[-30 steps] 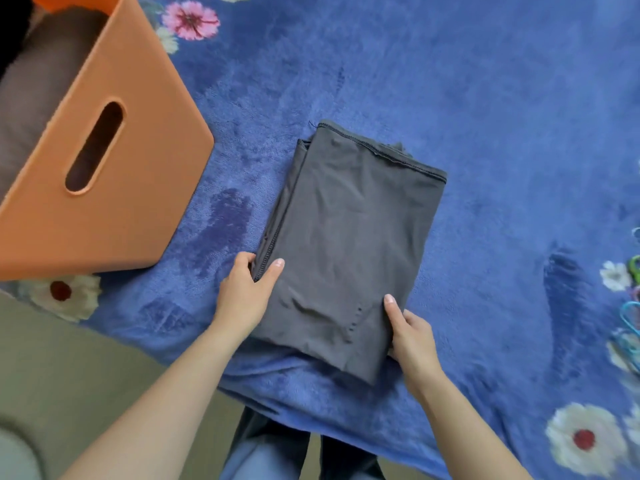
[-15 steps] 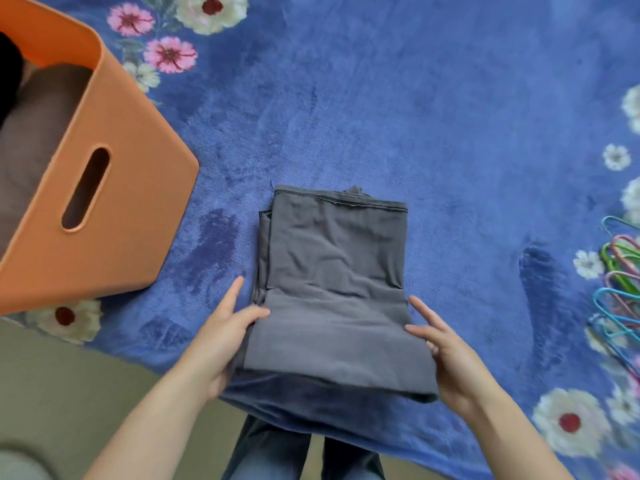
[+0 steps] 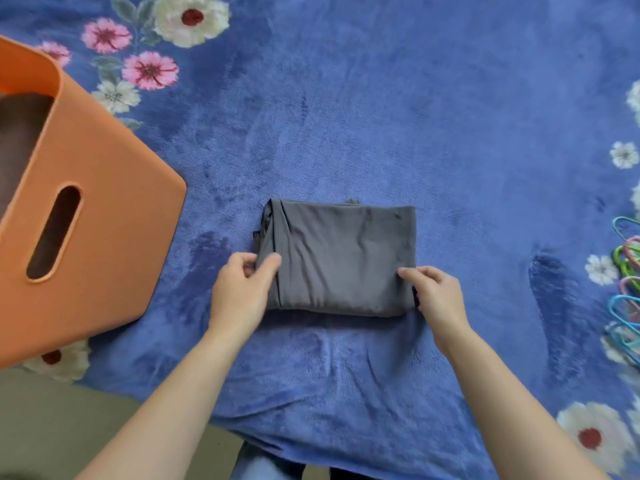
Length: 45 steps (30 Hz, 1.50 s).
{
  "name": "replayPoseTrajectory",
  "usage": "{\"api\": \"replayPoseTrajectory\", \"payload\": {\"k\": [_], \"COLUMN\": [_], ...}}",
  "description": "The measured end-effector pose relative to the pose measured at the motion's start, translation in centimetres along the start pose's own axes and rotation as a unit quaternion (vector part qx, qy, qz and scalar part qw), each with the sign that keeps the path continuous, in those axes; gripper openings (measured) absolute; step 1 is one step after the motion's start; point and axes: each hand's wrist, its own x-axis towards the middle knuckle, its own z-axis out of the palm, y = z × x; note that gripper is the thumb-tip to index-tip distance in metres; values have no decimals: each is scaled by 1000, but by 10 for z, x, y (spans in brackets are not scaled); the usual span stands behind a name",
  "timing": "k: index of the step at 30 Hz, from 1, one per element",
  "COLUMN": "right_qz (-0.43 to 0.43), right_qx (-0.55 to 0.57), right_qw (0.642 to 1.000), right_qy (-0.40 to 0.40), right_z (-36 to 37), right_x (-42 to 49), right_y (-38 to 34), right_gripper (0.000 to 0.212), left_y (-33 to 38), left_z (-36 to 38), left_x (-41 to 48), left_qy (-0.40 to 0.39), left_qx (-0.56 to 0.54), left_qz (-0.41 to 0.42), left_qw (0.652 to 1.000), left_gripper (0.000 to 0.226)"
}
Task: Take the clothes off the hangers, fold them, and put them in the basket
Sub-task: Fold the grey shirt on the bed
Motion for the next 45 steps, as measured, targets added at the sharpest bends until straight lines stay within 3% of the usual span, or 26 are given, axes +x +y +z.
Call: {"api": "replayPoseTrajectory", "payload": {"k": [3, 5, 8, 11, 14, 16, 19, 22, 24, 27, 38, 45], "right_qz": [-56, -88, -97, -83, -85, -70, -24, 51, 50, -7, -146, -274], "right_qx": [3, -15, -82, -170, -113, -68, -45, 41, 41, -1, -59, -123], "right_qw": [998, 994, 987, 978, 980, 982, 993, 998, 998, 1000, 986, 949], "right_qy": [14, 57, 93, 91, 137, 160, 104, 8, 2, 22, -61, -100], "right_z": [9, 14, 19, 22, 20, 20, 26, 31, 30, 21, 11, 75], "right_x": [-5, -3, -2, -6, -6, -2, 10, 15, 8, -20, -180, -213], "right_y": [7, 9, 14, 19, 15, 8, -5, -13, -15, -24, -101, -211], "right_gripper": [36, 39, 45, 45, 32, 33, 42, 46, 37, 37, 33, 46], "left_y": [-15, -15, -18, -28, -32, -26, -8, 6, 8, 14, 25, 35], "left_z": [18, 22, 21, 20, 15, 12, 15, 21, 16, -9, -158, -265], "left_x": [-8, -11, -11, -8, 2, 8, 20, 36, 38, 9, -135, -134], "left_qy": [15, 63, 102, 69, 78, 59, -9, -77, -97, -105, -5, 56], "left_qx": [88, 45, -11, 23, 13, -31, -30, -114, -179, -202, -219, -255], "left_qz": [71, 102, 92, 85, 93, 79, 32, -62, -89, -49, 110, 147], "left_qw": [993, 992, 990, 994, 992, 995, 999, 989, 975, 972, 970, 954], "left_gripper": [43, 42, 41, 39, 19, 36, 59, 66, 53, 22, 9, 7]}}
